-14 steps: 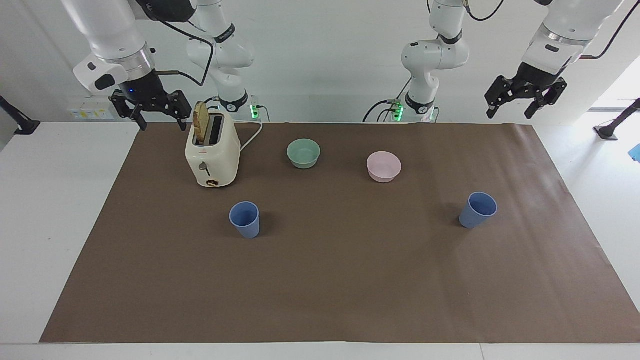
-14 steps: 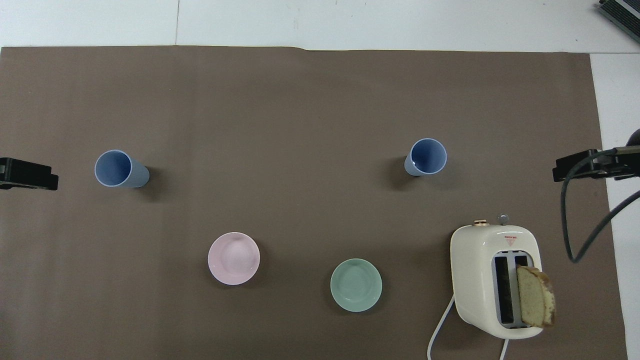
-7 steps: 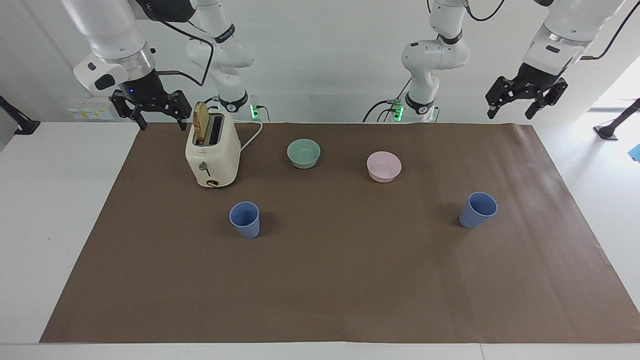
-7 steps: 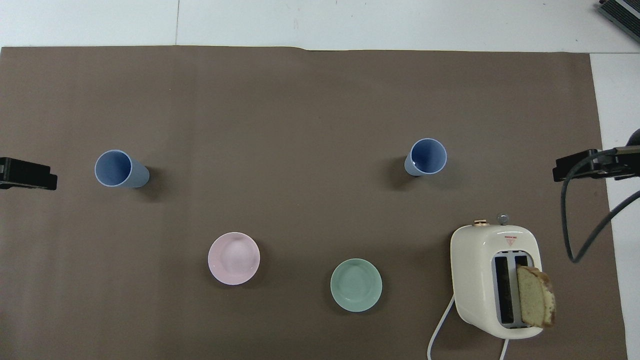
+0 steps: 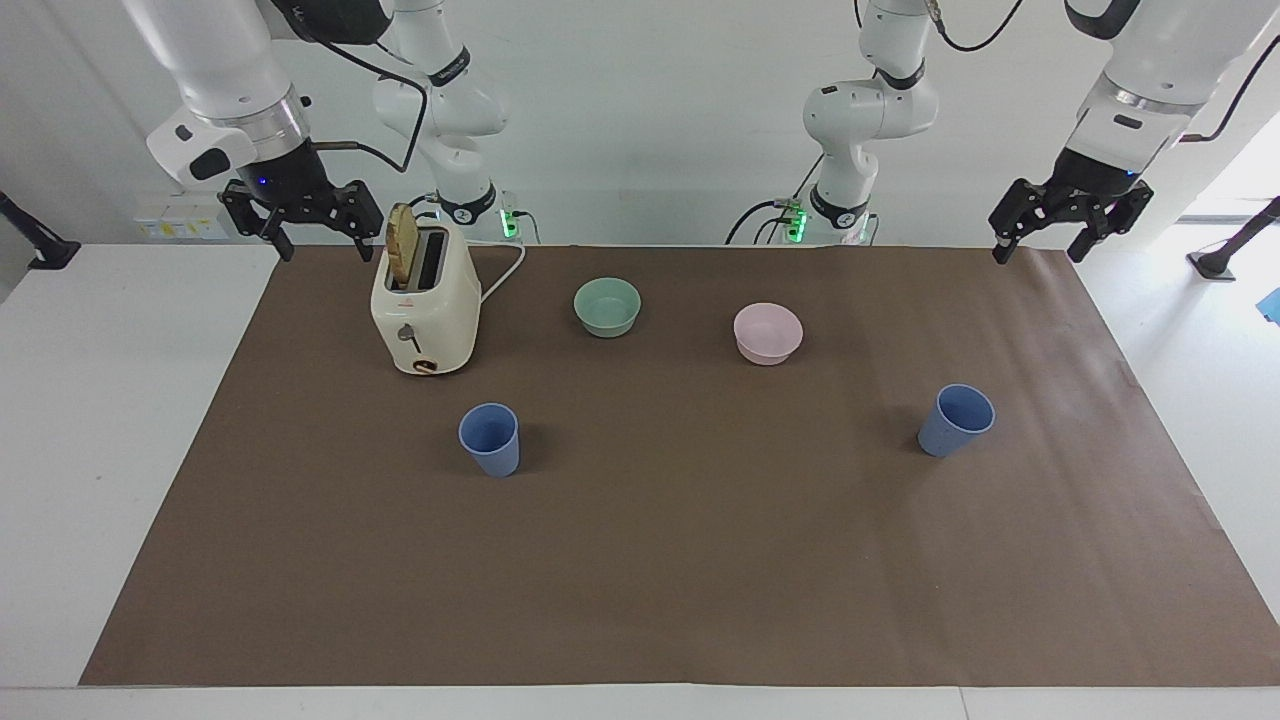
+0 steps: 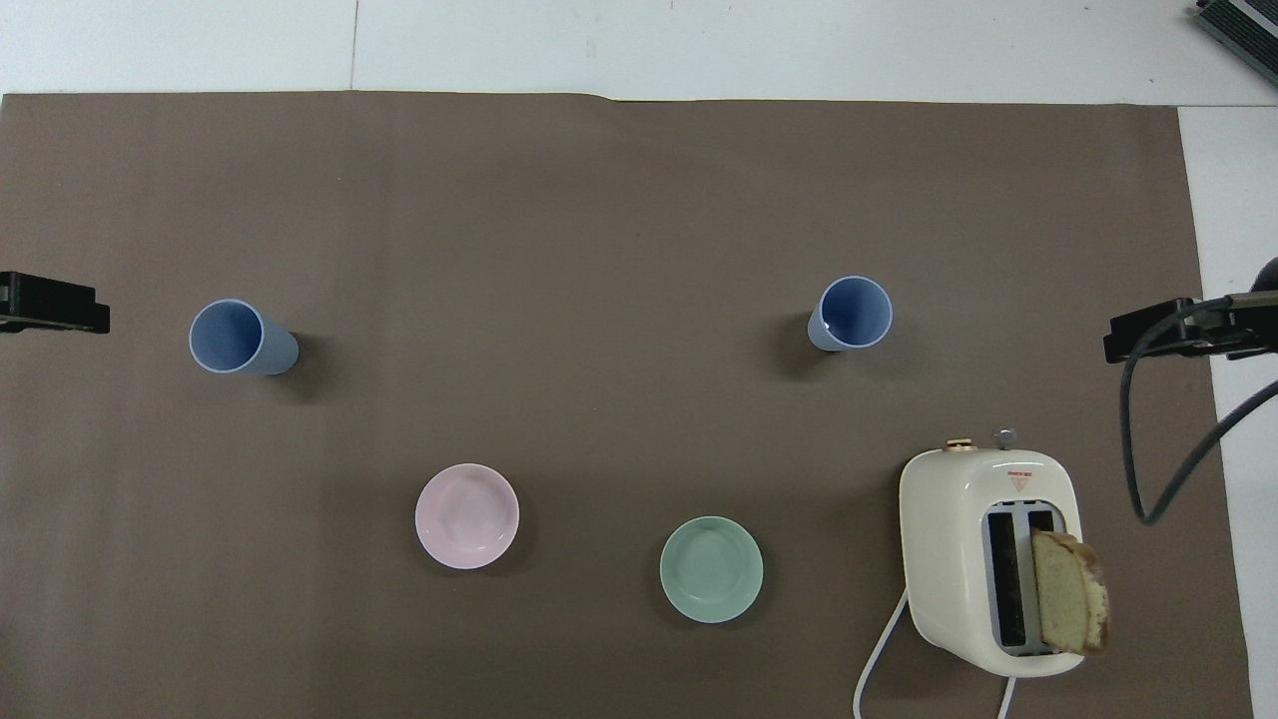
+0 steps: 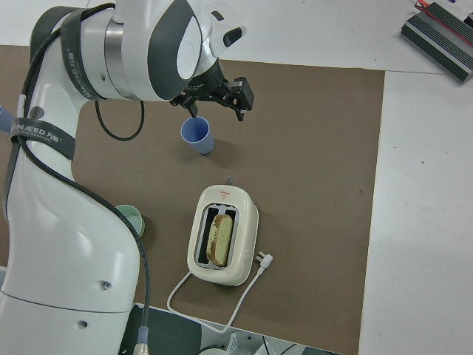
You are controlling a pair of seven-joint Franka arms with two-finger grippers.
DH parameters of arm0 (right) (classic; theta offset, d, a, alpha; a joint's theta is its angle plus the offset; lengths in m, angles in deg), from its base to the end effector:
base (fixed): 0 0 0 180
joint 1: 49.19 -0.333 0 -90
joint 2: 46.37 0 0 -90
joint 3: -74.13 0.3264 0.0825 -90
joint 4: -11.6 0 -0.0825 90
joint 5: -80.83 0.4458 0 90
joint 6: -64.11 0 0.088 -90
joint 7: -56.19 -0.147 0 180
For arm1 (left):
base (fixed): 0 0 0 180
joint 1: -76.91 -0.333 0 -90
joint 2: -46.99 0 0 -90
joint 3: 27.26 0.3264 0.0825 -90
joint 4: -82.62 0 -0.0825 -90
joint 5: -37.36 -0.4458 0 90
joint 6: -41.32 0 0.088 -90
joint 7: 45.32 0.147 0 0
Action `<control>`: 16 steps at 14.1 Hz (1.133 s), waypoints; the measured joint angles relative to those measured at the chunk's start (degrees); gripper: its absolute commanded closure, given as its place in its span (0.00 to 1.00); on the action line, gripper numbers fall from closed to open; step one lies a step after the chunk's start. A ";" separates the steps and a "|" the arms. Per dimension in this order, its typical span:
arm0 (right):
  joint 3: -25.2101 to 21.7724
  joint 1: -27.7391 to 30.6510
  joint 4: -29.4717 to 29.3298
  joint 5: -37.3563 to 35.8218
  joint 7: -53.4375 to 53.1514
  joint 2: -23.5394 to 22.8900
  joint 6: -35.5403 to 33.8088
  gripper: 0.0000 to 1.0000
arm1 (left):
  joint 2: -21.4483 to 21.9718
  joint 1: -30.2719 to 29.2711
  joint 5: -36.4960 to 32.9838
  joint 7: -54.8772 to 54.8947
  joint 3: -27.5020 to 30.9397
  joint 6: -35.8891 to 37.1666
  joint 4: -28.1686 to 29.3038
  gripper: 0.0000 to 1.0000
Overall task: Stack blue cups with both arms
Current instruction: 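Reach the left gripper to the nearby blue cup and grasp it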
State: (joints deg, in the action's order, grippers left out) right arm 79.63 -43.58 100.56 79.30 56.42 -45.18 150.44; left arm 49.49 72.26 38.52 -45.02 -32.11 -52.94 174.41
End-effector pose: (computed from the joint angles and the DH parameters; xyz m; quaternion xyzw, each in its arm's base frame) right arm 0.6023 -0.0047 0.6117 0.9998 0.0003 -0.0127 0.0143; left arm 0.6134 -0.0060 0.6118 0.9990 -0.0041 0.0433 0.0082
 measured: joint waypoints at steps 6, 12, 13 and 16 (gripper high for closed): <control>0.00 0.00 0.00 0.00 0.00 0.00 0.00 0.00 | -8.65 -3.51 0.00 0.01 0.09 -11.88 4.17 0.00; 0.00 0.00 0.00 0.00 0.00 0.00 0.00 0.00 | -9.50 -4.73 0.68 0.01 -0.21 -24.56 18.70 0.00; 0.00 0.00 0.00 0.00 0.00 0.00 0.00 0.00 | -9.64 -4.73 0.70 0.01 -0.38 -26.37 20.29 0.00; 0.00 0.00 0.00 0.00 0.00 0.00 0.00 0.00 | -10.52 -4.75 0.71 0.25 -0.29 -27.77 21.49 0.00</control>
State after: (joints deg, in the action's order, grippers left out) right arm 79.63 -43.58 100.56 79.30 56.42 -45.18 150.44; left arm 38.97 67.51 39.23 -44.78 -32.40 -80.71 195.90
